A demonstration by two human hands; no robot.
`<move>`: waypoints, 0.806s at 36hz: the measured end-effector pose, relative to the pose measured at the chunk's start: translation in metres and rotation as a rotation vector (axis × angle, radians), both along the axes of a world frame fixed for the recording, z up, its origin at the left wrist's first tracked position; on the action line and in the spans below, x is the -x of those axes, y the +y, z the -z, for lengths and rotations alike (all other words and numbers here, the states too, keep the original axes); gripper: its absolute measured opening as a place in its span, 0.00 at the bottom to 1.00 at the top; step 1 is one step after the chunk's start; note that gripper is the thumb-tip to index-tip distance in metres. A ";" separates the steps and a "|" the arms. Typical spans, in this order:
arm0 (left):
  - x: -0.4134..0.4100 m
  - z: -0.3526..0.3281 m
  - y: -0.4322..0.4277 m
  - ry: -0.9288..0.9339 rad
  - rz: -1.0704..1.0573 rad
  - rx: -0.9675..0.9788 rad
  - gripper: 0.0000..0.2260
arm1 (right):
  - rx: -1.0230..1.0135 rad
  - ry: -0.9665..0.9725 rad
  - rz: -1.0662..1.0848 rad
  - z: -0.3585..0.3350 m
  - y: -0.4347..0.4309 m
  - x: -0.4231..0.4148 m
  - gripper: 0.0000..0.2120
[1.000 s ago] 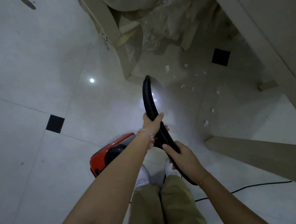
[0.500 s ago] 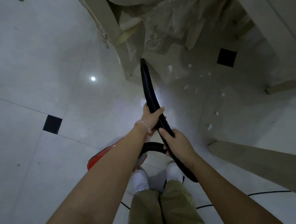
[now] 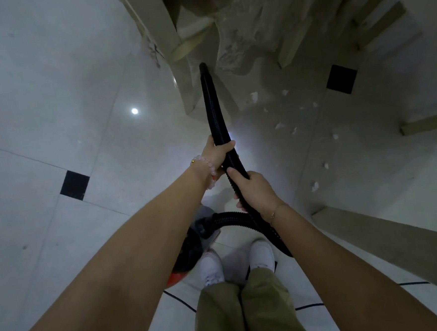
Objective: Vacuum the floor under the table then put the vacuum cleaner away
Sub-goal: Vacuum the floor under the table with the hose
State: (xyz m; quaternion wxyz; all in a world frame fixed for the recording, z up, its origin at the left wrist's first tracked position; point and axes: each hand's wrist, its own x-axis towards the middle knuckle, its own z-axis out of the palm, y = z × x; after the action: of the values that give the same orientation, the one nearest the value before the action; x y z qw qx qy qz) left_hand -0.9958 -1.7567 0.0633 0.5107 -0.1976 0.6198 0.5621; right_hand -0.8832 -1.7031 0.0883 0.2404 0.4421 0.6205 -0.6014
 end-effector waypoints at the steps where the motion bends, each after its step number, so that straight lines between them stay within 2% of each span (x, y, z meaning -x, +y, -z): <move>1: 0.003 0.000 0.001 0.001 0.003 0.002 0.13 | 0.004 0.002 0.006 0.000 0.000 0.003 0.22; 7: 0.015 -0.002 0.007 0.006 0.091 0.020 0.20 | 0.036 0.022 0.077 -0.003 0.001 0.011 0.18; 15: 0.001 -0.006 0.013 -0.026 0.153 -0.009 0.20 | 0.014 -0.005 0.167 -0.006 -0.010 -0.005 0.19; 25: -0.027 0.003 -0.007 -0.074 0.024 -0.008 0.19 | 0.023 -0.016 0.122 -0.009 -0.018 -0.030 0.16; 29: -0.027 0.000 -0.015 -0.059 -0.021 -0.005 0.14 | 0.014 0.000 0.090 -0.008 -0.022 -0.030 0.17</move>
State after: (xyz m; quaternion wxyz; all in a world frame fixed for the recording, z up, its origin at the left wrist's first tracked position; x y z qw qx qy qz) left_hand -0.9687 -1.7714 0.0631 0.5235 -0.2191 0.6009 0.5629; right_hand -0.8530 -1.7254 0.0966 0.2164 0.4680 0.5957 -0.6159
